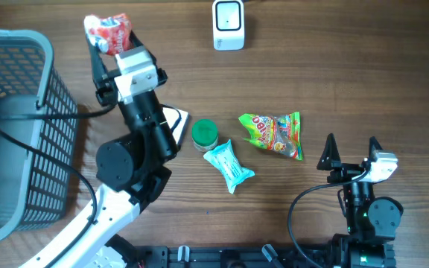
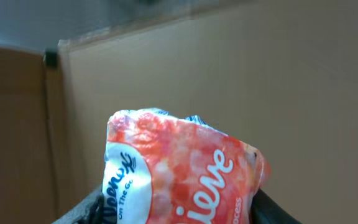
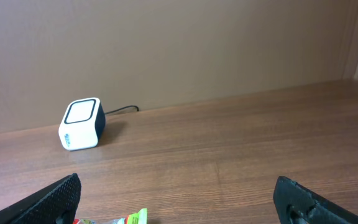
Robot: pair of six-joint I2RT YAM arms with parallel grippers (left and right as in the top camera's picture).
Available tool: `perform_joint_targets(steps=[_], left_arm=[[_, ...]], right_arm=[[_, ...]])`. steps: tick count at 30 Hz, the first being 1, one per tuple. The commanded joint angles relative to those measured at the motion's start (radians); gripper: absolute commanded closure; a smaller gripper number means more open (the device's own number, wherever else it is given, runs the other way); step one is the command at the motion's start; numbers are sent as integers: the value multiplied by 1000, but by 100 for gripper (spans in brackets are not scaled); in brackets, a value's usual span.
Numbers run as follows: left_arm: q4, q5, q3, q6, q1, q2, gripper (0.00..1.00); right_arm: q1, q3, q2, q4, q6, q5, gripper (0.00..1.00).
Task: Scan the item barcode
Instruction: 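Grasp the pink Kleenex tissue pack and lift it with the left gripper, then carry the pink Kleenex pack to the white scanner and hold it there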
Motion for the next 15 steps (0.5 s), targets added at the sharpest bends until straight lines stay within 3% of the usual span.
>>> perform_joint_targets(steps=[1,3,11,13,15], left_arm=[[104,224,10,153,6,13,53],[122,263,10,195,6,21,53],[109,237,10,154,6,146,52],[31,143,10,1,6,175,53],[-239,59,10,-382,6,187,53]], right_arm=[[2,-2,-5,6,-18,-12,0],[2,-2,-5,6,-18,-12,0],[2,-2,-5,6,-18,-12,0],[2,-2,-5,6,-18,-12,0],[2,-2,-5,6,-18,-12,0]])
